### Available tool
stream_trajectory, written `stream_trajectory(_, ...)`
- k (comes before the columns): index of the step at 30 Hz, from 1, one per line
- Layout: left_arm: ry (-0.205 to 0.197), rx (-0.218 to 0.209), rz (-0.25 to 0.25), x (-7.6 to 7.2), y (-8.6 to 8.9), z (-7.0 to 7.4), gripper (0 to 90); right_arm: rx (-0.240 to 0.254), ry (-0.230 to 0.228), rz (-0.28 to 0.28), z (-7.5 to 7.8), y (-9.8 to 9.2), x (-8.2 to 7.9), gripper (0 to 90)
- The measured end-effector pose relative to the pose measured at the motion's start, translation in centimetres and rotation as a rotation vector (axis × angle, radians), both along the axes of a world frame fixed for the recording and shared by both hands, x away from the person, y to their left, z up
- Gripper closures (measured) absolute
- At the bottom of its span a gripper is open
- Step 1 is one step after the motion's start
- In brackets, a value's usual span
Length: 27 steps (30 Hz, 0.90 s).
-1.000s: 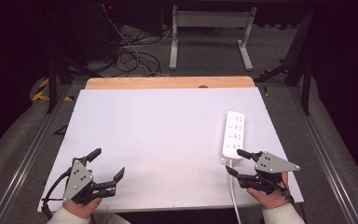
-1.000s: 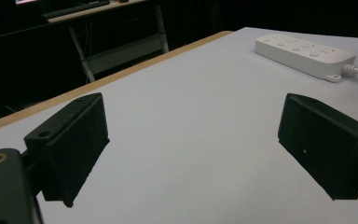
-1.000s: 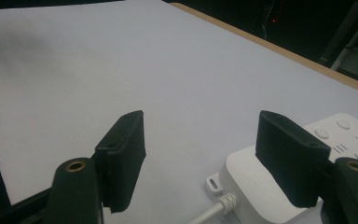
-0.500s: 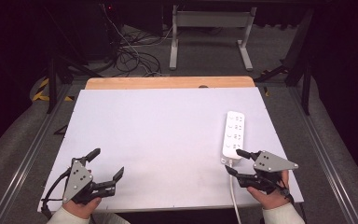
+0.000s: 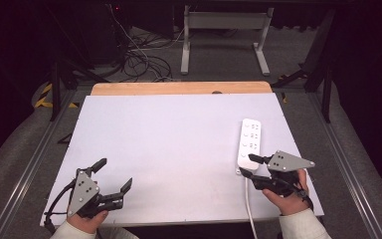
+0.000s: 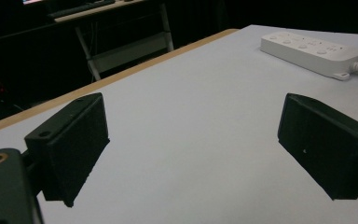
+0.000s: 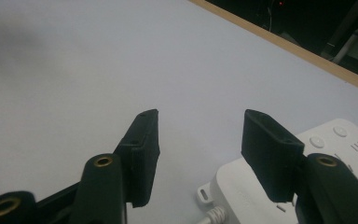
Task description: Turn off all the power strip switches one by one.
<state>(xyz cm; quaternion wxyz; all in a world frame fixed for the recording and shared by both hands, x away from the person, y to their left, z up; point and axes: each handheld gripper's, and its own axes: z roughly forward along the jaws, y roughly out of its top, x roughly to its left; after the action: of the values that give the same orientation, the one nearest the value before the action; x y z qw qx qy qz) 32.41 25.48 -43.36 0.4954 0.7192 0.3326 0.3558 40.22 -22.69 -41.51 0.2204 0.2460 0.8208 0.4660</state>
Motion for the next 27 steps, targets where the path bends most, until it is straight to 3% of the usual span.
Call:
stream_trajectory(7, -0.001, -0.003, 0.004, 0.0, 0.0, 0.0, 9.1, -0.017, 0.011, -0.007, 0.5, 0.5, 1.2, 49.4)
stream_trajectory(17, 0.003, -0.003, 0.006, 0.0, 0.0, 0.0, 9.1, -0.038, 0.062, -0.022, 1.0, 1.2, 3.9, 60.8)
stream_trajectory(24, 0.001, 0.002, 0.007, 0.0, 0.0, 0.0, 9.1, -0.065, 0.066, -0.027, 1.1, 1.4, 5.1, 60.0)
stream_trajectory(27, -0.001, 0.002, 0.007, 0.0, 0.0, 0.0, 9.1, -0.071, 0.093, -0.045, 1.1, 1.1, 6.5, 60.9)
